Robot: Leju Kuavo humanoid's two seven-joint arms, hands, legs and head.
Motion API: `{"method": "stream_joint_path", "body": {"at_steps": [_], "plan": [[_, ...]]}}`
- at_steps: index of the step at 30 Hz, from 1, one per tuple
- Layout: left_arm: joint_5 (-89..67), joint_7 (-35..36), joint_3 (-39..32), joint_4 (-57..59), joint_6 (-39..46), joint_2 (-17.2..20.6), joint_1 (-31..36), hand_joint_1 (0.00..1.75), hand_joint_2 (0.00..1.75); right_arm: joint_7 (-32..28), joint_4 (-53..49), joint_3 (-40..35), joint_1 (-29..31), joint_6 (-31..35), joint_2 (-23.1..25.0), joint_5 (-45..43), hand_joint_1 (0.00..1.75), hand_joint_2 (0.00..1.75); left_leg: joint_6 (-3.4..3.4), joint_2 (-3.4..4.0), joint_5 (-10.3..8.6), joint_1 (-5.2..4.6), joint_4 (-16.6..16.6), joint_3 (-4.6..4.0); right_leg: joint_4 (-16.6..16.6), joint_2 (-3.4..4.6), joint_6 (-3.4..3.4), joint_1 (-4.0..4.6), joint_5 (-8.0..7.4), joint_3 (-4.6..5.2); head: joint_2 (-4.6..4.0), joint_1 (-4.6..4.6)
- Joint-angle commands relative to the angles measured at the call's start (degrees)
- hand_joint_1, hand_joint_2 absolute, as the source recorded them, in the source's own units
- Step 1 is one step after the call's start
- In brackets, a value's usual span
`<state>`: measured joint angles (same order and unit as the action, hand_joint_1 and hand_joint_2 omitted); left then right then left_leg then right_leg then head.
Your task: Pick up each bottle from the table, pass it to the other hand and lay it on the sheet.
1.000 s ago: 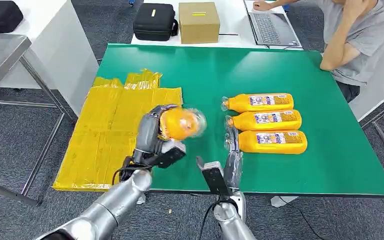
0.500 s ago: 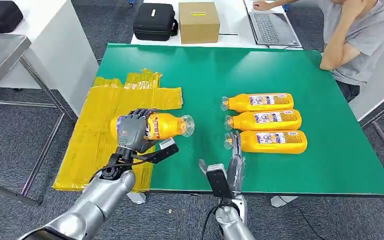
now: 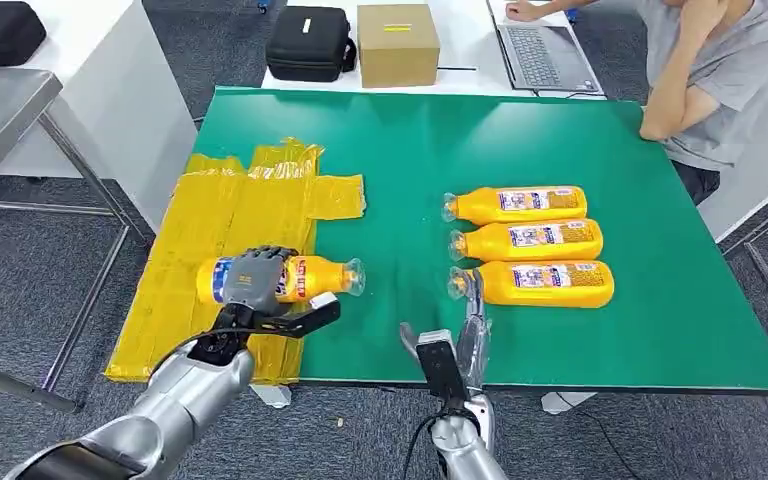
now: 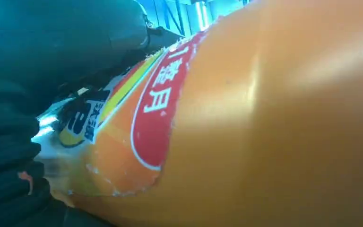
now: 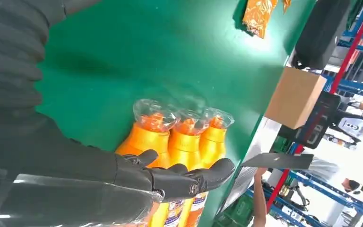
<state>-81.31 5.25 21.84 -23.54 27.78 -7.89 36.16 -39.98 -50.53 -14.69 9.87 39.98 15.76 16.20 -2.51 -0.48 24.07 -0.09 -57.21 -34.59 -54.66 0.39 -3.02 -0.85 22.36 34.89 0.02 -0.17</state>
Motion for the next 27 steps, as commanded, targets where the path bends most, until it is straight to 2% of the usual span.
{"method": "stream_joint_path", "body": {"at_steps": [1, 27], "plan": [[-2.88, 2.49, 3.2, 6.25, -2.05, 2.04, 3.08, 1.75, 1.75, -0.02, 2.97, 0.31, 0.97, 0.02, -1.09, -0.77, 0.0, 1.75, 0.11, 0.08, 0.09, 0.04, 0.02, 0.25, 0.0, 0.02, 0.11, 0.05, 0.08, -0.22, 0.0, 0.0], [-5.46, 4.16, 1.92, 7.86, -6.02, 1.04, 2.48, 1.75, 1.75, -0.02, 3.52, -0.15, 1.67, 0.02, -1.61, -0.73, 0.0, 1.75, 0.21, 0.11, 0.0, 0.02, 0.05, 0.27, -0.02, 0.05, 0.22, 0.03, -0.02, -0.19, 0.0, 0.0]]}}
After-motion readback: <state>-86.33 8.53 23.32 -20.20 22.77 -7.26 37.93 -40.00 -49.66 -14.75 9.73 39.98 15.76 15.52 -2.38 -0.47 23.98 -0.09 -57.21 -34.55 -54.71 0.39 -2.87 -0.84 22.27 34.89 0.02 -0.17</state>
